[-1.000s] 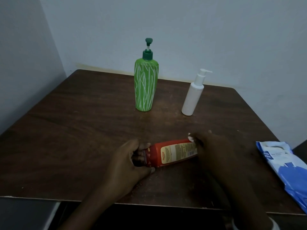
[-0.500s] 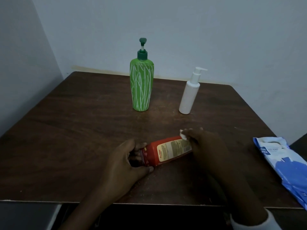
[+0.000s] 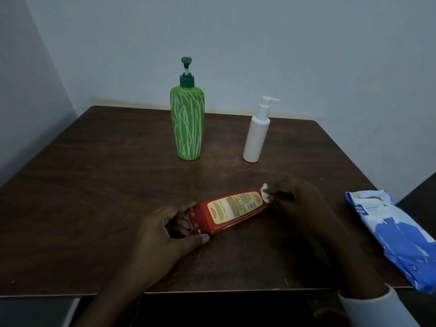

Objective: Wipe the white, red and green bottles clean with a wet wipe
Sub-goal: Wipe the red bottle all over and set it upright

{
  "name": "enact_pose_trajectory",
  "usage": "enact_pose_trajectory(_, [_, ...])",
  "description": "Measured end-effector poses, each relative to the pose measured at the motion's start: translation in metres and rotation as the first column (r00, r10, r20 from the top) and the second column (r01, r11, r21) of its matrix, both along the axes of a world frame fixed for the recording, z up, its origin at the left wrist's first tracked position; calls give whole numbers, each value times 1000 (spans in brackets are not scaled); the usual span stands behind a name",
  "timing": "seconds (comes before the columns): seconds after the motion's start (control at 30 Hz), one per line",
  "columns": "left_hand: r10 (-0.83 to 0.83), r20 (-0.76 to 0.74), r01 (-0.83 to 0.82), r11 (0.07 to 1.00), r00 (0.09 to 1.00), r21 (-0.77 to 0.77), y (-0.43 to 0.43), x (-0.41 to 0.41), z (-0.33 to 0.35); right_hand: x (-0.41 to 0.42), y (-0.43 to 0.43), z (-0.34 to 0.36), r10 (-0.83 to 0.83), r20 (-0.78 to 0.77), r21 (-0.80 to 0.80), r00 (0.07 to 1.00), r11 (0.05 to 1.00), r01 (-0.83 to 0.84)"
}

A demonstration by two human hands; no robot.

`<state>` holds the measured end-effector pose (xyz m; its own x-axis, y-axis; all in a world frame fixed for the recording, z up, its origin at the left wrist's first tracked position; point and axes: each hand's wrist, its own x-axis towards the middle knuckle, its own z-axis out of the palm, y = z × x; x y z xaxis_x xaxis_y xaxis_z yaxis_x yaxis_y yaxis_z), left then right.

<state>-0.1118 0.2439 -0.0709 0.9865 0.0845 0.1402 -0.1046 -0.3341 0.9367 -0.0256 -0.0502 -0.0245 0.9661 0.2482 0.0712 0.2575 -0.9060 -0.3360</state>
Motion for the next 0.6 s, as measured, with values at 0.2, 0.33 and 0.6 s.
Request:
enact_pose_trajectory(0.2, [-34, -62, 31, 998, 997, -61, 0, 2, 4, -17, 8, -4, 38, 27, -3, 999, 999, -38])
enact_pose_trajectory(0.33, [-66, -65, 59, 992, 996, -108, 0, 2, 7, -38, 20, -7, 83, 109, 10, 991, 996, -85])
enact_pose_trajectory(0.6, [-62, -73, 56, 995, 995, -78, 2, 3, 11, -71, 73, -15, 323, 326, -51, 888, 944, -325])
